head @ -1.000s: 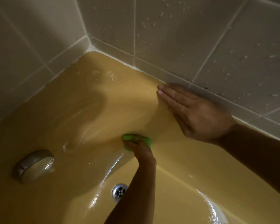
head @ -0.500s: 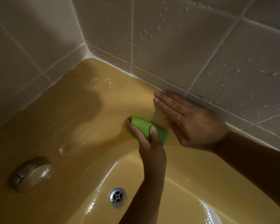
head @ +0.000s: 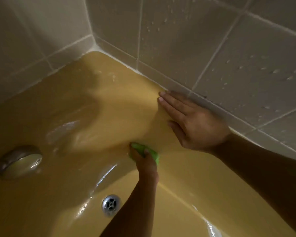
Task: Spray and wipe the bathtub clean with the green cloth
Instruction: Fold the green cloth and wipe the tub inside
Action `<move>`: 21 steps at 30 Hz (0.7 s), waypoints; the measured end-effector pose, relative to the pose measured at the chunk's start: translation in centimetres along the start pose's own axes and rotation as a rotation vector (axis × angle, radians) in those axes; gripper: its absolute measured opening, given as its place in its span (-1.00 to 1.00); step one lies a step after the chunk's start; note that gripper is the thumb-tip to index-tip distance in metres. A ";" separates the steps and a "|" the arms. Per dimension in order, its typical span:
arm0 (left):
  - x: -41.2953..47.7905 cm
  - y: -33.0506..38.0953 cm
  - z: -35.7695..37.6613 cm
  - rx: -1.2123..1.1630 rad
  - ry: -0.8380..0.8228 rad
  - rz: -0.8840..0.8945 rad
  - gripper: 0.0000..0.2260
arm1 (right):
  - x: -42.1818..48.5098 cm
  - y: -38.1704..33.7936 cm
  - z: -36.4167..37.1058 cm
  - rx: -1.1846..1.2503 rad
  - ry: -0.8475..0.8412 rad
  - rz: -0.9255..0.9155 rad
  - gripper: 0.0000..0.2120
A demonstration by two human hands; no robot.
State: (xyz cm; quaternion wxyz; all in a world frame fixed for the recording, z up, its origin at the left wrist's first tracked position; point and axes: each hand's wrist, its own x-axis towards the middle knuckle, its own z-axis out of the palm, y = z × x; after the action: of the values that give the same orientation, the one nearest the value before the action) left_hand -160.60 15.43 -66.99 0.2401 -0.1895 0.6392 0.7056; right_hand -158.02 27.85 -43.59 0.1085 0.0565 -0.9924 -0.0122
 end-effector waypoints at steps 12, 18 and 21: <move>-10.2 14.0 2.8 -0.212 -0.299 0.272 -0.43 | -6.1 2.1 -2.0 0.024 -0.046 -0.100 -0.34; -9.0 7.1 1.9 0.038 -0.255 0.234 -0.31 | -6.1 2.1 -2.1 0.003 -0.062 -0.120 -0.32; -7.4 3.3 1.0 0.132 -0.238 0.135 -0.28 | -6.2 2.1 -2.1 -0.016 -0.072 -0.115 -0.31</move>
State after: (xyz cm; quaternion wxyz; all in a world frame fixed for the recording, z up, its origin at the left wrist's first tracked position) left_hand -156.45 15.50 -59.96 0.2781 -0.0450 0.6624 0.6942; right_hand -151.83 30.59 -42.82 0.0723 0.1122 -0.9906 -0.0285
